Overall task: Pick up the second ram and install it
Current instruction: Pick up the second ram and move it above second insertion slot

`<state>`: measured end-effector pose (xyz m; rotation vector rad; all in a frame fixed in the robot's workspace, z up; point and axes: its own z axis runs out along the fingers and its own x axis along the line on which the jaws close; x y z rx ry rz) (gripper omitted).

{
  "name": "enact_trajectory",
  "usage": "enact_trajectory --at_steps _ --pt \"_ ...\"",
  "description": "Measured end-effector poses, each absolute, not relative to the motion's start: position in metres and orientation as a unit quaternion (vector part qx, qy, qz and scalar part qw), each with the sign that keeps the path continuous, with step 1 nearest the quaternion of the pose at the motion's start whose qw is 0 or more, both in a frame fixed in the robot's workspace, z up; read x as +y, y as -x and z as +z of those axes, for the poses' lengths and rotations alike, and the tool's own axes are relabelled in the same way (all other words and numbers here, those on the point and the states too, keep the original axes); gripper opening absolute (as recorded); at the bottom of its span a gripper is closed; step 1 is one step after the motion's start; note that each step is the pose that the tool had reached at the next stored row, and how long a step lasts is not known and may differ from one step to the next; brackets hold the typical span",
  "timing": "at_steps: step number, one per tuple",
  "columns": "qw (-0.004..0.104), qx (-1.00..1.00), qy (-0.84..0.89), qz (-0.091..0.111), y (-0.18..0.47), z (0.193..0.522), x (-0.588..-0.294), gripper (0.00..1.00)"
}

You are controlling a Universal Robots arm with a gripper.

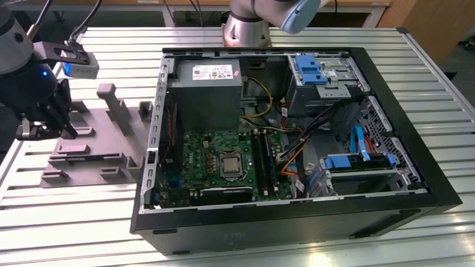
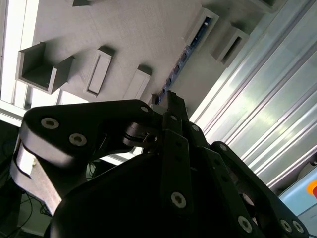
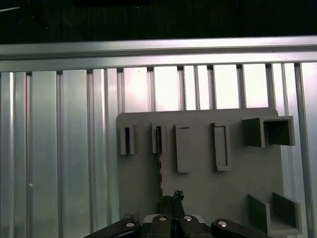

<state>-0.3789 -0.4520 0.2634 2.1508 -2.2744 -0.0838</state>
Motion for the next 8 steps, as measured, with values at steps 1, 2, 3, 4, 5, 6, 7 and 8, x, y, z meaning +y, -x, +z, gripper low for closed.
enact_trajectory --at_steps 1,2,3,4,5,6,7,8 --pt "0.005 -0.726 -0.687 -0.027 0.3789 0.2628 -0.452 0.11" --pt "0.005 -0.726 -0.687 -0.027 0.3789 0.2622 -0.452 0.11" --pt "0.005 -0.726 -0.687 -0.027 0.3789 0.2616 -0.452 0.11" --pt "0.005 -0.726 -0.687 -0.027 0.3789 0.2611 -0.4521 0.11" --pt "0.005 -0.726 -0.687 -0.027 0.3789 0.2606 -0.452 0.11" --pt "0.005 -0.726 -0.687 -0.027 0.3789 0.2601 -0.452 0.11" --pt "0.005 -0.726 -0.687 -0.027 0.3789 0.2595 -0.452 0.11" --pt "0.005 -0.726 -0.687 -0.027 0.3789 0.259 -0.452 0.11"
